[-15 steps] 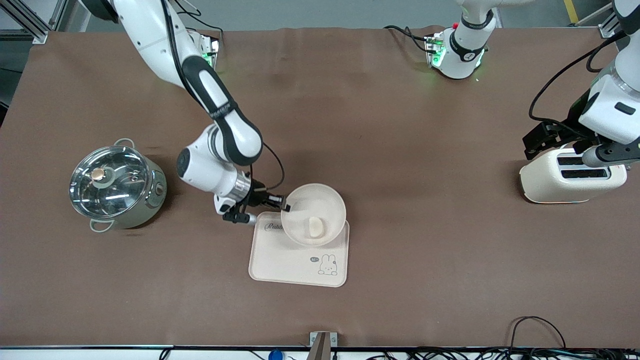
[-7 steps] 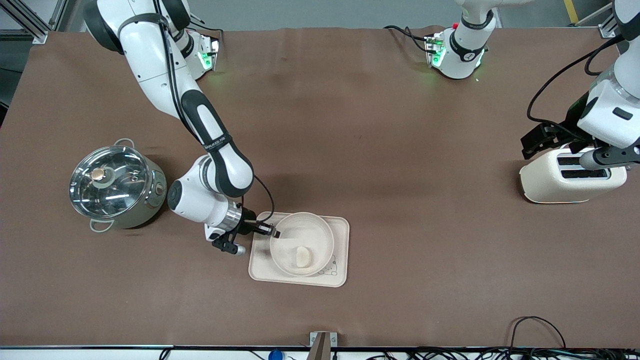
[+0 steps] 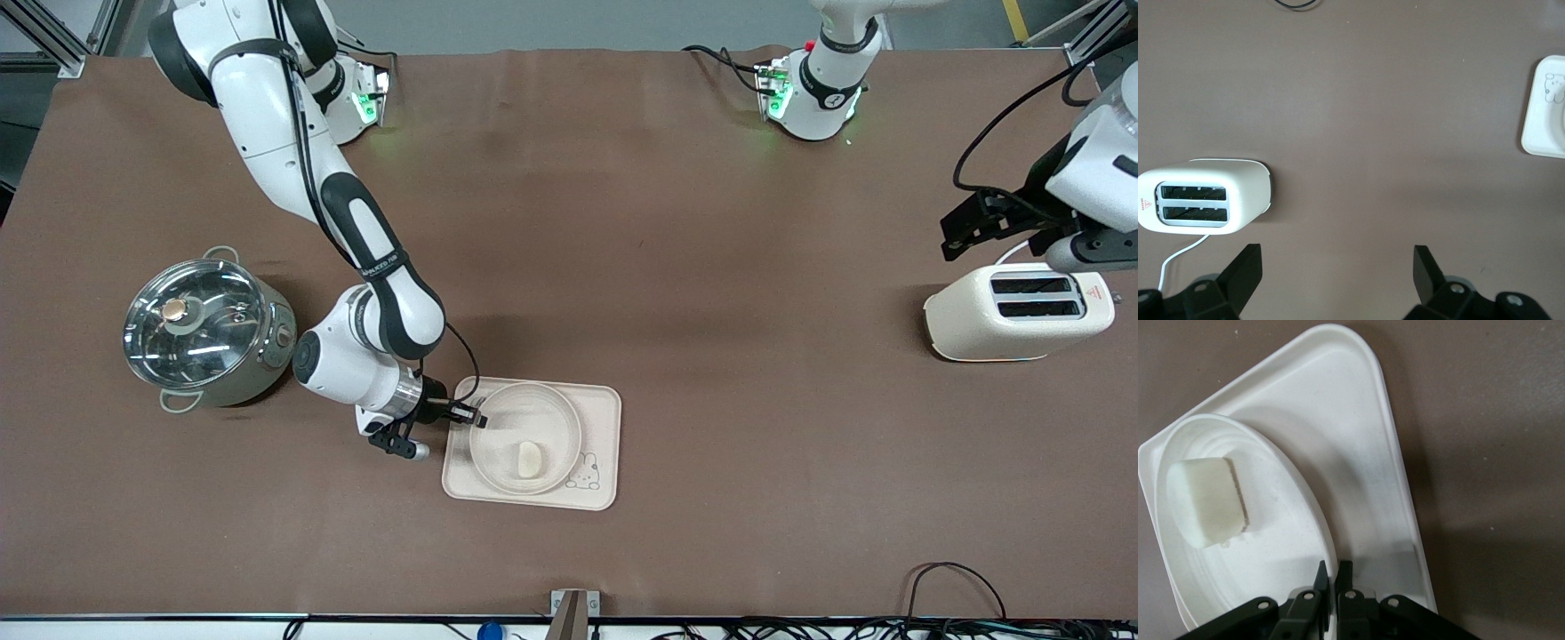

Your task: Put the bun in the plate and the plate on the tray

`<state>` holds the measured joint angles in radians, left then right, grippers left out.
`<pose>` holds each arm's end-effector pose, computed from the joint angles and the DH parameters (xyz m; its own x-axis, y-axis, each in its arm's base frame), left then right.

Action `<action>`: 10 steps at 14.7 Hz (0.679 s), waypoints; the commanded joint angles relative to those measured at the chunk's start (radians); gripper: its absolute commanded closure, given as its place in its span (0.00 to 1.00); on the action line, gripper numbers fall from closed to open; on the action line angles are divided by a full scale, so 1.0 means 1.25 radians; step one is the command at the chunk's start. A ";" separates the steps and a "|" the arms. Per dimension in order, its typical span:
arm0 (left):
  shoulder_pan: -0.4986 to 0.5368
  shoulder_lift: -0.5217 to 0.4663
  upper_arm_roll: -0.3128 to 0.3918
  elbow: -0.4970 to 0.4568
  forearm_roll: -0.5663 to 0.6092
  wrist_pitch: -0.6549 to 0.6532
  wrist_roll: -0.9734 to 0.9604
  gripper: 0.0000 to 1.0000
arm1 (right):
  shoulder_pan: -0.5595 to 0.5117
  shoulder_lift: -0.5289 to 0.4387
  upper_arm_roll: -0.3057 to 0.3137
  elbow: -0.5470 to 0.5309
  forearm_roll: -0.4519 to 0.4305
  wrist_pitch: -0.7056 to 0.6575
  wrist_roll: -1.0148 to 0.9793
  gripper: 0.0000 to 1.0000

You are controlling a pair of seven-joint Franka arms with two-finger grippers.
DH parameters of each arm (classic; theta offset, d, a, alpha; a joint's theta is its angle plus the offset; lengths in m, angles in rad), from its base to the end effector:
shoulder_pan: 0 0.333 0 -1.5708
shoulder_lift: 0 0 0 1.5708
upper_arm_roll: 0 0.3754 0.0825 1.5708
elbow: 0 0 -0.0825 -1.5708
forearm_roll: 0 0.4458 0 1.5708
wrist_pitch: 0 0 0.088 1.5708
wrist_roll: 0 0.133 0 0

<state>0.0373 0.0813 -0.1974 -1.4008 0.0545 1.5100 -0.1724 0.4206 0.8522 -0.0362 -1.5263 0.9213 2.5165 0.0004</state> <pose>0.6345 -0.0886 0.6927 0.9992 0.0167 0.0356 0.0179 -0.9993 -0.0327 0.7490 0.3136 0.1352 0.9502 -0.3046 -0.0663 -0.2916 -0.7937 -0.5339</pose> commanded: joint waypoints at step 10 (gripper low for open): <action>-0.067 -0.085 0.088 -0.100 -0.052 -0.004 0.036 0.00 | -0.028 -0.028 0.000 0.027 -0.019 -0.095 0.034 0.17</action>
<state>-0.0400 -0.0040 -0.0957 -1.5054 -0.0021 1.5082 -0.1442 0.4114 0.8493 -0.0395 -1.4915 0.9211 2.4561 0.0170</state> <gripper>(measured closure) 0.000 0.176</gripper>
